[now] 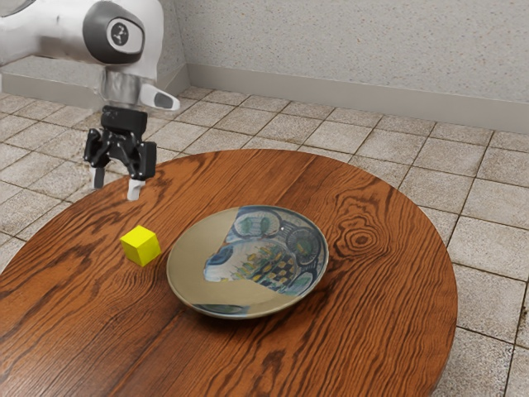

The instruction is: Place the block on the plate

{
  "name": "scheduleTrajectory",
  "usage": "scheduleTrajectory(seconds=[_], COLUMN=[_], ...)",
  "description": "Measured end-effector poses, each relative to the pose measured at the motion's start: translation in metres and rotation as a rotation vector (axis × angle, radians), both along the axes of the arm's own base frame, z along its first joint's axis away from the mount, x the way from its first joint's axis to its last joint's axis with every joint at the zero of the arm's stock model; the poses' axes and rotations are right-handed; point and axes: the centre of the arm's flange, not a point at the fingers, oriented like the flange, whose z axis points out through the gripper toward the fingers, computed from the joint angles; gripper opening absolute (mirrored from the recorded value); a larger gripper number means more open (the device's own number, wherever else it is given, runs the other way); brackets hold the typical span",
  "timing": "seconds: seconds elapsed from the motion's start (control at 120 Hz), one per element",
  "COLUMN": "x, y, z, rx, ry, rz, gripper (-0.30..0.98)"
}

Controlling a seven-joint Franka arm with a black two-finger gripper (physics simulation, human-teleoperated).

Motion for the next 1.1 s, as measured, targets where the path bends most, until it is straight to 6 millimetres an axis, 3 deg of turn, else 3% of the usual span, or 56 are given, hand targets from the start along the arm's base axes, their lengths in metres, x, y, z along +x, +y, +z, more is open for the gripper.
scheduleTrajectory(seconds=[0.117,0.2,0.325,0.533,0.742,1.1], x=[0.037,0.048,0.046,0.038,0.042,0.052], y=[-0.003,0.024,0.074,0.108,0.136,0.158], z=[-0.012,-0.045,-0.099,-0.167,-0.204,-0.236], rx=[0.042,0.065,0.082,0.125,0.151,0.15], ry=[-0.211,-0.247,-0.278,-0.402,-0.531,-0.613], rz=[-0.018,0.046,0.137,0.129,0.1,0.1], gripper=[0.69,0.69,0.69,0.69,0.69,0.69])
